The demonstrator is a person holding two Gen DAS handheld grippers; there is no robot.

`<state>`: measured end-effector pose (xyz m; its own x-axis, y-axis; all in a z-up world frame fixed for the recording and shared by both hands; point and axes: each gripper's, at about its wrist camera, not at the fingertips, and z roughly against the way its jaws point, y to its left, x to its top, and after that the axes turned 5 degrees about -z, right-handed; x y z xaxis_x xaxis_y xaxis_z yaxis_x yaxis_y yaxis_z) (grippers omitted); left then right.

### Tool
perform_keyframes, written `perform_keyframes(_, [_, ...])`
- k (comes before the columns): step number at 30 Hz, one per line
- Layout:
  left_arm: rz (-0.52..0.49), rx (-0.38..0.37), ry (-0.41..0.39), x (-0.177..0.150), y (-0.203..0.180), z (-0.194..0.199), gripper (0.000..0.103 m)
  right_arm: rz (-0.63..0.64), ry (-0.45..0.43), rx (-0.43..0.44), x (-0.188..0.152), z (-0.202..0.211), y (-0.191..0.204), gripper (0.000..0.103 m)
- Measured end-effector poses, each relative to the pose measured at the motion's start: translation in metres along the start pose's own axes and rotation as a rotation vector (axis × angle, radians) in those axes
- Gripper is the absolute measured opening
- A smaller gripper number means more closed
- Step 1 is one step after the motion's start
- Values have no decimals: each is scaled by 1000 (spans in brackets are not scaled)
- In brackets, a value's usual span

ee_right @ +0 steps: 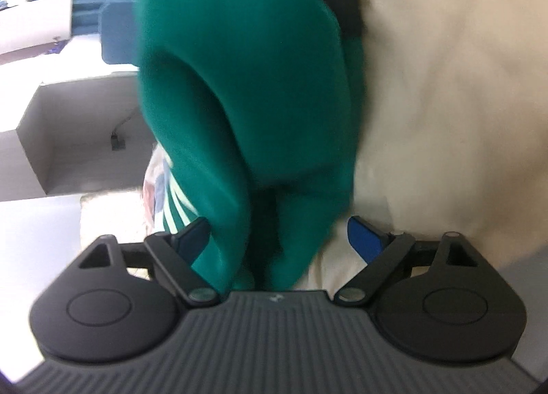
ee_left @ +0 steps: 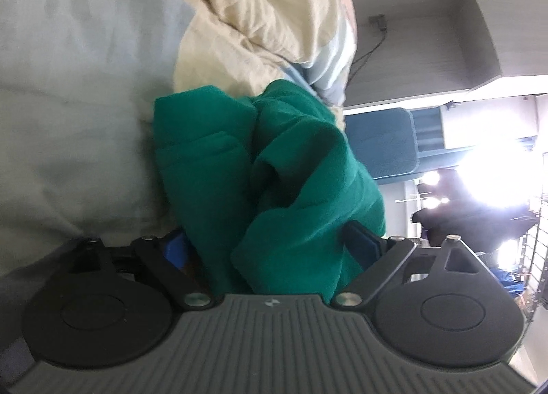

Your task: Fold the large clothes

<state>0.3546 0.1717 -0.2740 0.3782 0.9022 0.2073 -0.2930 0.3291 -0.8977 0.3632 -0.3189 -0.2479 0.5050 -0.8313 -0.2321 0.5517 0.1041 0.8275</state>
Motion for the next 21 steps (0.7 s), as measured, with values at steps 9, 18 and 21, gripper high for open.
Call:
perform_keyframes(9, [38,-132,10,11,3,-3,98,-24,-47,21,19,-24,6,91])
perform_keyframes(18, [-57,-7,32,11,-10,-32,99,65,-109,-18,21,-21,11,92])
perform_keyframes(21, [-55,11,40,15,-10,-42,99,83,-99,-29,22,-31,15,103])
